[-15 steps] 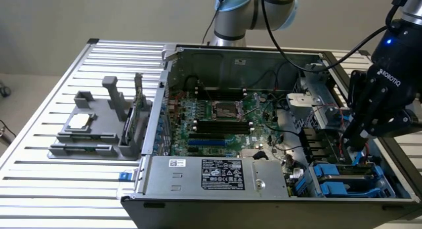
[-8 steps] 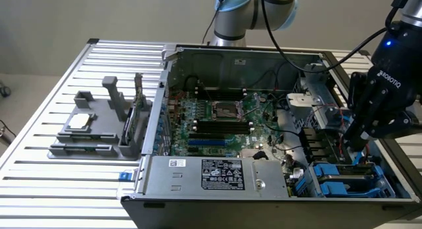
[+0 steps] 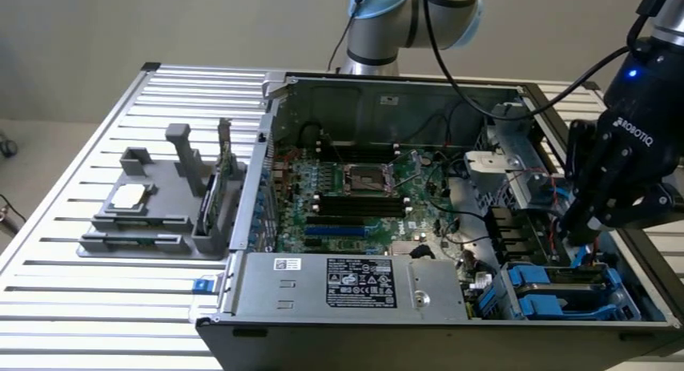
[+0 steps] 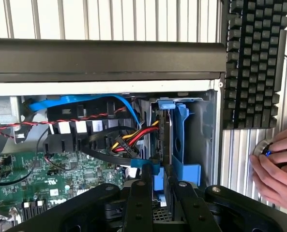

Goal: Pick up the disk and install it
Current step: 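Insert the second disk wire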

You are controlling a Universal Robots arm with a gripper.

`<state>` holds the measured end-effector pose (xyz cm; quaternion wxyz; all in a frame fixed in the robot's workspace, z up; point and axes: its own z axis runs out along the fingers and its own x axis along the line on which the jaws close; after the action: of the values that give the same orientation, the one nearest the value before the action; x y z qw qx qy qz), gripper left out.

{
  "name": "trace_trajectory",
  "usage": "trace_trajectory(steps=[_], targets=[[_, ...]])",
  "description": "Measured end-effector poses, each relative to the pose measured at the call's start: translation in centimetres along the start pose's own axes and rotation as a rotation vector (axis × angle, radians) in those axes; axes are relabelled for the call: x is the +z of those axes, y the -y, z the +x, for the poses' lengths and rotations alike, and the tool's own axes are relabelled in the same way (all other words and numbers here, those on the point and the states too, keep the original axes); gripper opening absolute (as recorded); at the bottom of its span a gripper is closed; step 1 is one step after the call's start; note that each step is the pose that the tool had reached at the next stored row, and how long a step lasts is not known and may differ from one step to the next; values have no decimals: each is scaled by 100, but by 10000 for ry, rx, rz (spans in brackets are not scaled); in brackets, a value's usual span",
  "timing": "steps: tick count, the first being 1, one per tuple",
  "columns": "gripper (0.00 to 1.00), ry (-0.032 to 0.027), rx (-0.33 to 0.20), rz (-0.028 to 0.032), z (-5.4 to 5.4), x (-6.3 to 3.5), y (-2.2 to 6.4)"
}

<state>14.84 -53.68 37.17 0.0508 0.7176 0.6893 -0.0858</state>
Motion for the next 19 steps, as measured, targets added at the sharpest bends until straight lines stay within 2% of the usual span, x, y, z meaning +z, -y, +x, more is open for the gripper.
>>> trace_trajectory(steps=[7,16,17,18,19], targets=[[25,3,-33,-10,10,54,2],[25,6,-107,-25,10,67,1],[23,5,-118,-27,9,68,1],[16,6,-130,-29,9,68,1],[16,6,-141,-32,8,69,1]])
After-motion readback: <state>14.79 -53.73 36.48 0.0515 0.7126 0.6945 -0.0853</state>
